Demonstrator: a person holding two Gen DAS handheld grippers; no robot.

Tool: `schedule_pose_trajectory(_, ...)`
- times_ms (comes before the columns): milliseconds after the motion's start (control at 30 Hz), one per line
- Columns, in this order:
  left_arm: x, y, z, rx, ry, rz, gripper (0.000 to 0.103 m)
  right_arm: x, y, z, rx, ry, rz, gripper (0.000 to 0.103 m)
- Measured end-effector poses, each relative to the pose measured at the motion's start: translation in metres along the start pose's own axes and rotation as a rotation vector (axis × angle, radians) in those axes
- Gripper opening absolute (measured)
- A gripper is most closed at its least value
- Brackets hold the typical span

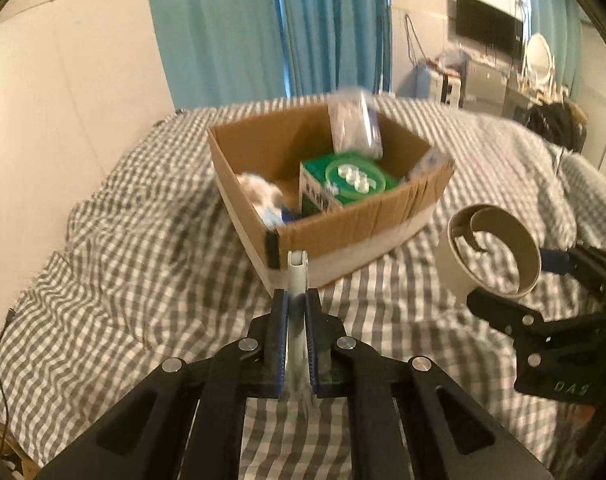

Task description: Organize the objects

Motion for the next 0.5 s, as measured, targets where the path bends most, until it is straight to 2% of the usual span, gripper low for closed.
schedule_pose_trajectory(267, 0.029, -0.015, -0.039, -0.013, 0.08, -0.046, 0.007, 0.016, -0.014, -0.047, 0.021, 0.087, -0.021, 0.079)
schedule_pose_trajectory(300, 0.034, -0.015, -0.042, -0.012, 0.086, -0.046, 0.006, 0.019, -0.017, -0.051, 0.022, 0.099, -0.025, 0.079)
schedule_pose_trajectory(333, 0.038, -0.016, -0.046, -0.01, 0.095, -0.044, 0.0, 0.021, -0.017, -0.057, 0.023, 0.107, -0.029, 0.079)
schedule_pose_trajectory(500, 0.067, -0.019, -0.06, -0.002, 0.152, -0.022, 0.0, 0.037, -0.026, -0.08, 0.014, 0.15, -0.051, 0.079)
Point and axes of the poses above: each gripper's, at about its wrist camera, not at the fingertips, and z roughly the way its jaws point, y to its right, x to its top, the point moved 4 cm from there along z, roughly the way its jaws point, and after that the axes turned 11 degrees about z, right-handed, at the moved point
